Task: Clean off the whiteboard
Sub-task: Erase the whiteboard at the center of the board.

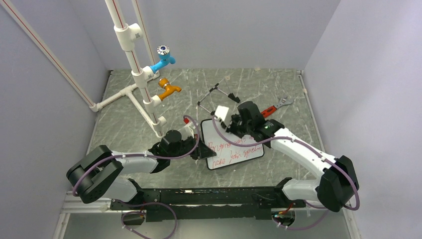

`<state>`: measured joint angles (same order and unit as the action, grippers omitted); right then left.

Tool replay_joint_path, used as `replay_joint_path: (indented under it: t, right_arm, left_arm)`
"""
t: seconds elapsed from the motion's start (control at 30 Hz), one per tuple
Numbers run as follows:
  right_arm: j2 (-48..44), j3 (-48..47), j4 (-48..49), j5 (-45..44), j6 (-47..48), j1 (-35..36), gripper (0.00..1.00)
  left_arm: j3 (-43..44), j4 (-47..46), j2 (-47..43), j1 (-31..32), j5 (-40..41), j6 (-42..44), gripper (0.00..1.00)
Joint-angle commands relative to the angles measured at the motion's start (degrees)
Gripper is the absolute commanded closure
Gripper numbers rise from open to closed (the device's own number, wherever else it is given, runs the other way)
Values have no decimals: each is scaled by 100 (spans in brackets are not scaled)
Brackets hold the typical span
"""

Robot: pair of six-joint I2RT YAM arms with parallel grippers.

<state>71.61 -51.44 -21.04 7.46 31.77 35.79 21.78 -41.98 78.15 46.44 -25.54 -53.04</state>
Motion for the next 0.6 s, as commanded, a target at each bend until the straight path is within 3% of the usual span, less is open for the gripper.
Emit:
replay_joint_path:
  t: [0.0, 0.1, 0.23, 0.4, 0.57]
  right_arm:
    - [111, -128, -523, 1572, 170, 388, 100]
    - [209, -329, -460, 1685, -154, 1, 100]
    - [-388, -262, -631, 2258, -141, -1110, 100]
    - [-1502, 105, -778, 2697, -134, -2141, 100]
    - [-1815, -88, -1148, 3344, -116, -2925, 100]
  left_arm:
    - [184, -867, -225, 172, -518, 521, 100]
    - [63, -868, -302, 166, -400, 568, 100]
    - [-161, -429, -685, 162, 101, 1093, 100]
    - [-313, 472, -1300, 173, 1125, 2619, 100]
    - [-555, 379, -1508, 177, 1747, 3907, 100]
